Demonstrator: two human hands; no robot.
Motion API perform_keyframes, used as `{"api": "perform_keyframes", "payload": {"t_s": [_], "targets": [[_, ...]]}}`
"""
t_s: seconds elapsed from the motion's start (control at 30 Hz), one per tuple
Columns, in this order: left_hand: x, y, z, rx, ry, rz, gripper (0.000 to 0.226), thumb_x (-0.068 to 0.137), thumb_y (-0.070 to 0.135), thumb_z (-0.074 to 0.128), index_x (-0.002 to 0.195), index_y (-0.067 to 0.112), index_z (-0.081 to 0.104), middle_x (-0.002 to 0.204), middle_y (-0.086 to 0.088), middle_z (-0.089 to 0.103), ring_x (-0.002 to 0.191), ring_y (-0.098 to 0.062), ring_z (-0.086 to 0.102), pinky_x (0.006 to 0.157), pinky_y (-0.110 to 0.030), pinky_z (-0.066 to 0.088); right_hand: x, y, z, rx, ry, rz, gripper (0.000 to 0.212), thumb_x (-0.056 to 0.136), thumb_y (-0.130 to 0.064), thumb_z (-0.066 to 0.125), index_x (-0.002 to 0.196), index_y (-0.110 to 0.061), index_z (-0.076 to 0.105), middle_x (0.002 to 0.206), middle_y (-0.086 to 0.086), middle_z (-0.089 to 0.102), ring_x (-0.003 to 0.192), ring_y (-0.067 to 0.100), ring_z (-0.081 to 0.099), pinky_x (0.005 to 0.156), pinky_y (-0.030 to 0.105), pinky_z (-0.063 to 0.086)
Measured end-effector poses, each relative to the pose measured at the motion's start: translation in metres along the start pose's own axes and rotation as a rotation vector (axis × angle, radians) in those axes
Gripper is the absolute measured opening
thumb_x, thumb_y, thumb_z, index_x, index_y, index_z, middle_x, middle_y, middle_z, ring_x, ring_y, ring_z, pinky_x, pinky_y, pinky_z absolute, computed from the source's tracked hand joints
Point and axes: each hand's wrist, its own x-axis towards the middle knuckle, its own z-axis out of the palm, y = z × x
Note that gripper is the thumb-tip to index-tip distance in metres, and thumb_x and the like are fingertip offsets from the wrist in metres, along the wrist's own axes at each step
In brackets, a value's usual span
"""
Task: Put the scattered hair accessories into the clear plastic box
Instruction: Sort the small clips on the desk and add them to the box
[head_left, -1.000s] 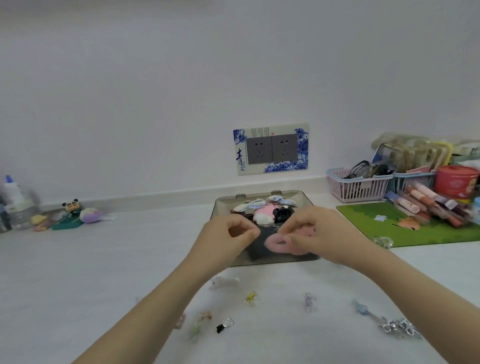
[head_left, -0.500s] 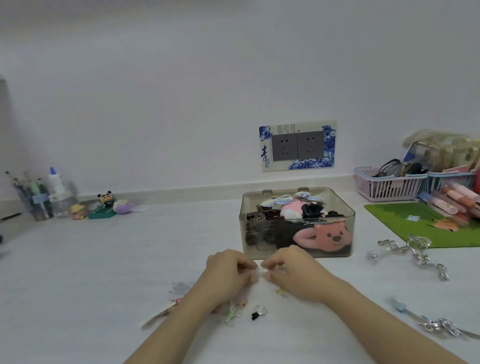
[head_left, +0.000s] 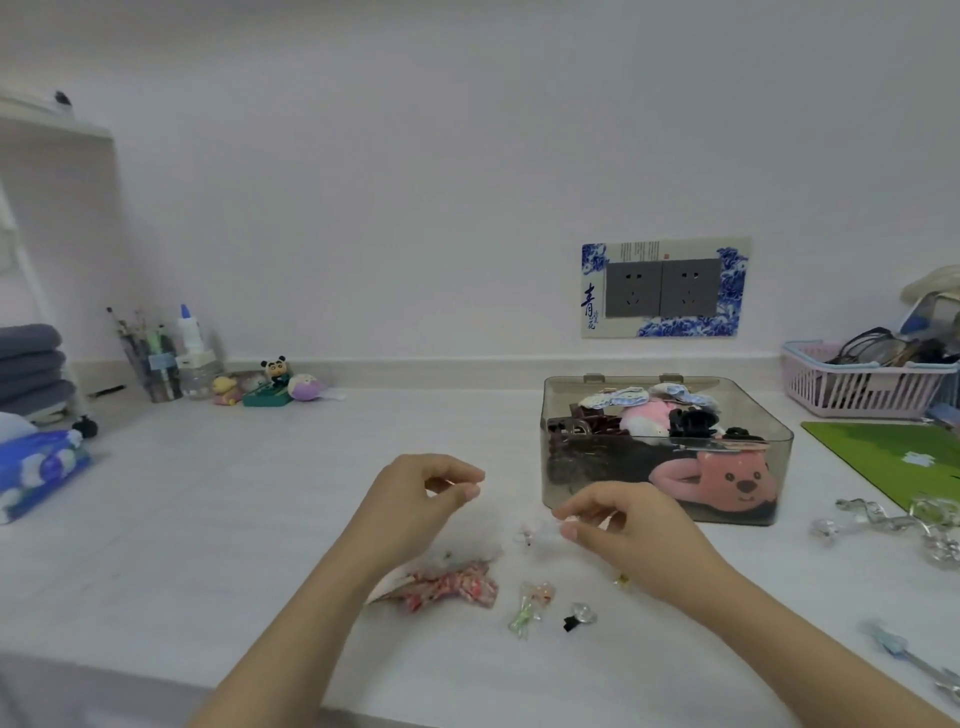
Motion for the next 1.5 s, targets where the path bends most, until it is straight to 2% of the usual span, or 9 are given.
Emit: {"api": "perform_keyframes", "payload": {"t_s": [0.17,0.3,0.4,0.6,0.77,0.93,1.17,1.37,1.5], "targets": [[-0.007,-0.018,-0.019,0.151,-0.092,-0.075,0.020,0.091,0.026,0.058,0.107,0.026,0.069,0.109,0.012,0.064,0.093,-0.002,0.058,0.066,-0.008,0.040,0.018,-0.016,0.009,-0.007,-0.025,-0.013,0.011,0.081,-0.023,0.068,0.086,-0.032,0.070,0.079,-0.011,0.068,0.070,-0.005,0.058,0.064,0.003,0.042],[-0.014,-0.030,-0.025,0.171,-0.149,-0.149,0.023,0.089,0.029,0.061,0.110,0.027,0.068,0.106,0.011,0.063,0.085,0.001,0.057,0.065,-0.009,0.039,0.021,-0.011,0.026,0.139,0.054,0.040,0.009,0.081,-0.021,0.068,0.085,-0.028,0.072,0.082,-0.006,0.069,0.074,0.006,0.059,0.064,0.003,0.042],[-0.017,-0.040,-0.023,0.123,-0.191,-0.204,0.020,0.085,0.031,0.065,0.104,0.028,0.069,0.105,0.008,0.066,0.078,0.000,0.059,0.064,-0.010,0.044,0.023,-0.005,0.034,0.166,0.081,0.058,0.011,0.080,-0.018,0.069,0.081,-0.029,0.071,0.077,-0.007,0.068,0.072,0.009,0.058,0.063,0.005,0.042],[-0.014,-0.041,-0.017,-0.094,-0.219,-0.251,0.011,0.079,0.019,0.074,0.089,0.015,0.076,0.078,0.001,0.073,0.066,-0.003,0.065,0.069,-0.015,0.052,0.021,-0.001,0.034,0.144,0.064,0.074,0.010,0.081,-0.019,0.069,0.083,-0.029,0.072,0.080,-0.007,0.069,0.074,0.008,0.058,0.063,0.007,0.042],[-0.008,-0.037,-0.008,-0.121,-0.175,-0.263,0.008,0.080,0.019,0.073,0.084,0.013,0.077,0.083,-0.007,0.074,0.070,-0.009,0.061,0.064,-0.014,0.048,0.021,0.000,0.035,0.157,0.077,0.103,0.010,0.081,-0.019,0.069,0.083,-0.028,0.072,0.078,-0.008,0.067,0.072,0.007,0.059,0.061,0.008,0.043],[0.000,-0.038,0.000,-0.140,-0.173,-0.259,0.008,0.081,0.024,0.071,0.083,0.018,0.077,0.075,0.003,0.070,0.066,-0.008,0.056,0.066,-0.022,0.044,0.022,0.002,0.031,0.257,0.087,0.193,0.013,0.079,-0.013,0.069,0.079,-0.026,0.069,0.076,0.006,0.072,0.070,0.020,0.068,0.072,0.031,0.053],[0.016,-0.033,-0.010,-0.014,-0.340,-0.233,0.023,0.074,0.034,0.077,0.094,0.023,0.076,0.085,0.010,0.073,0.069,0.005,0.061,0.066,-0.004,0.045,0.027,0.011,0.033,0.114,0.102,0.235,0.008,0.076,-0.022,0.072,0.073,-0.029,0.069,0.075,-0.004,0.068,0.065,0.004,0.057,0.054,0.002,0.041],[0.013,-0.043,-0.010,-0.101,-0.319,-0.202,0.013,0.073,0.023,0.079,0.085,0.019,0.077,0.075,0.007,0.073,0.063,0.005,0.062,0.060,-0.005,0.044,0.029,0.013,0.039,0.147,0.086,0.259,0.004,0.073,-0.029,0.075,0.073,-0.029,0.071,0.078,-0.005,0.071,0.072,0.005,0.061,0.059,0.013,0.041],[0.015,-0.046,-0.012,-0.088,-0.359,-0.174,0.020,0.068,0.020,0.083,0.086,0.016,0.075,0.076,0.005,0.070,0.066,0.000,0.061,0.066,-0.012,0.047,0.029,0.012,0.044,0.094,0.071,0.236,0.009,0.072,-0.031,0.076,0.067,-0.032,0.068,0.071,-0.007,0.070,0.070,0.004,0.062,0.062,0.014,0.042]]}}
